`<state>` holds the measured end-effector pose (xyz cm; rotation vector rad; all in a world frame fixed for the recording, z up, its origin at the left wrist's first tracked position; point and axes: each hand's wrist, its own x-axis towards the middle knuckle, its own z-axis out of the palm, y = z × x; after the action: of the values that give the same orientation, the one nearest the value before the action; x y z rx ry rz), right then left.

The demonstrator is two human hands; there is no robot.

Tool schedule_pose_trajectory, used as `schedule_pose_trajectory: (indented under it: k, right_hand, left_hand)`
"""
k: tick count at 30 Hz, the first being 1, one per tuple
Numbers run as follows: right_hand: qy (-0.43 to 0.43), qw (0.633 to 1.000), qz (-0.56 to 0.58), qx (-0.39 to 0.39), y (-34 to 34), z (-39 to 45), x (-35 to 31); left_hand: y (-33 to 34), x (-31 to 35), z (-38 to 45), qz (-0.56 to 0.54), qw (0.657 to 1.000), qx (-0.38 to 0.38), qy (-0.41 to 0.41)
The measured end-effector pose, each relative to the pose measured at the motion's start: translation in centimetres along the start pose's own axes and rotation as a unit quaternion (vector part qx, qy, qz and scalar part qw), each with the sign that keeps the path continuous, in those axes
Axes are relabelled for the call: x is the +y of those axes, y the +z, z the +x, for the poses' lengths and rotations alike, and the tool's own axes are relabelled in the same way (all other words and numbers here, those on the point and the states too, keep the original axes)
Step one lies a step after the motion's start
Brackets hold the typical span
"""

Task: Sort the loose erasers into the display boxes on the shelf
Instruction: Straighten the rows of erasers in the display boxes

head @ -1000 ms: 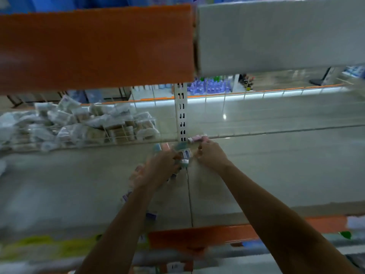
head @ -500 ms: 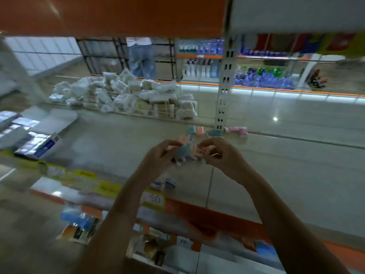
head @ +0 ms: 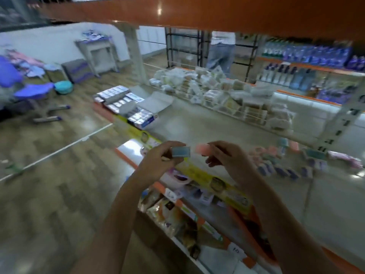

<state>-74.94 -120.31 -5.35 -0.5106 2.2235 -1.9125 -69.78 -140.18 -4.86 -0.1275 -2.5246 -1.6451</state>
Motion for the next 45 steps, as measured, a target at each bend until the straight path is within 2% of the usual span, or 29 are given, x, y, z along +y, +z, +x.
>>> schedule_pose_trajectory:
  k: [7,14,18,21,27,33,39,45]
  right_hand:
    - [0.014,0.999,-0.006,-0.03,11.9,3.1,-2.8]
    - [0.011,0.998,0.021,-0.059,19.1,6.2,-3.9]
    - [0.032,0.994,-0.017,-0.106,21.0,8.7,-2.6]
    - [0.018,0.991,-0.072,-0.11,22.1,11.6,-2.3]
    - [-0.047,0.981,-0.169,-0.076,24.2,19.9,-2.3]
    - [-0.108,0.956,-0.272,-0.02,24.6,28.9,-2.7]
    - [-0.085,0.938,-0.335,-0.02,24.9,35.1,-2.2]
    - [-0.049,0.926,-0.373,0.014,26.3,39.6,-1.5]
  left_hand:
    - [-11.5,-4.0,-1.5,0.05,0.998,0.037,-0.003]
    - [-19.2,-7.1,-0.8,0.072,0.997,0.018,0.013]
    - [-21.2,-9.5,0.7,0.077,0.997,0.003,0.022]
    - [-22.6,-11.5,2.5,0.077,0.997,0.003,0.03]
    - [-26.7,-15.3,9.2,0.071,0.997,0.016,0.029]
    - [-30.5,-17.4,17.2,0.114,0.992,0.024,0.043]
    - [-32.5,-20.2,23.4,0.124,0.992,-0.011,0.034]
    - [-34.7,-21.8,29.1,0.138,0.986,-0.054,0.08]
